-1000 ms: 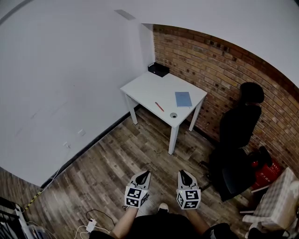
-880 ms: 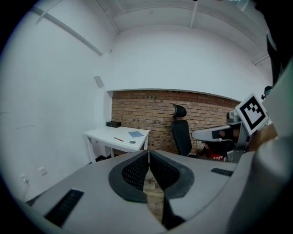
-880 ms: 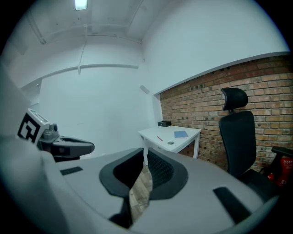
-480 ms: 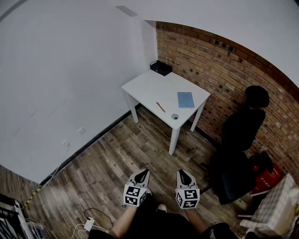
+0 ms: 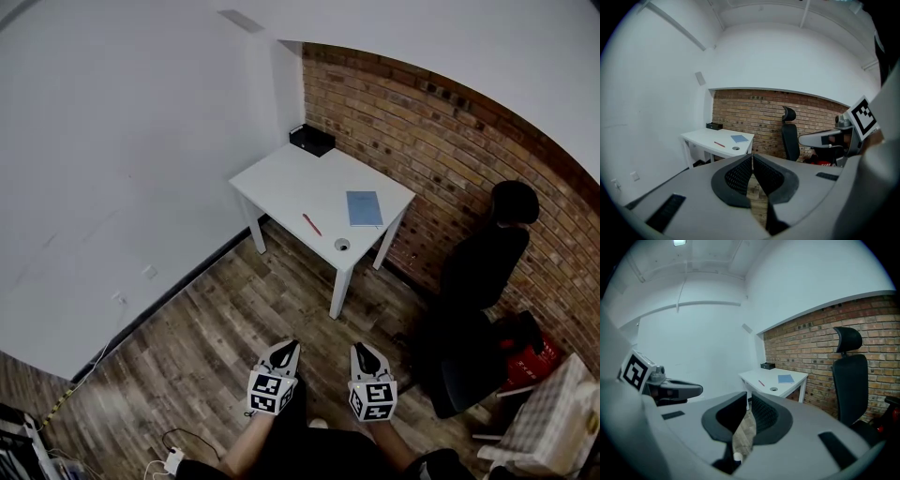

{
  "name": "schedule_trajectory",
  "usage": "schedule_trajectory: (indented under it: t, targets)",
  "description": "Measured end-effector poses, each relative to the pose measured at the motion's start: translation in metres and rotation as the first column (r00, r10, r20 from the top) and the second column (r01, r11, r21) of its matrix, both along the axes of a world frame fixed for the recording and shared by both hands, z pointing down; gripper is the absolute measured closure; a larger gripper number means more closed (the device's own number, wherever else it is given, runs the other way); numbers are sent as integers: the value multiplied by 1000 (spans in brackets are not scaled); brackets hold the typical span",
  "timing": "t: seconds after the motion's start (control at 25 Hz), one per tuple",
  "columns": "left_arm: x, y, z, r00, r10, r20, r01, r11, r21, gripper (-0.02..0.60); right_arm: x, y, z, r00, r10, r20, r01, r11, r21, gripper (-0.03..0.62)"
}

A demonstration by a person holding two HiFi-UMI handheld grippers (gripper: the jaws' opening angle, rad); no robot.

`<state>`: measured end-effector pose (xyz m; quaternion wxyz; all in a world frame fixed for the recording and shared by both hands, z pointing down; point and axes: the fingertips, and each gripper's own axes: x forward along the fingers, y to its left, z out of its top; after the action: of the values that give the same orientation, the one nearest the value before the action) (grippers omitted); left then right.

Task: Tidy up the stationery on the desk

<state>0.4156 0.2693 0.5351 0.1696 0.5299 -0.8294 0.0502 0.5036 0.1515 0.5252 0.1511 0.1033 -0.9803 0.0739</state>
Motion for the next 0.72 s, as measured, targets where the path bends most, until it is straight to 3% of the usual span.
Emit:
schedule_trajectory:
  t: [0.44,0.72]
  targets:
    - [-92,-49,11,998,58,-21,-58,998,7,560,-86,-38,5,999,33,-21,-33,999,13,569]
    - [-178,-77,19,994,100,-45,-101,995,-6,560,-172,-62,8,997,58,-55,-58,998,14,568]
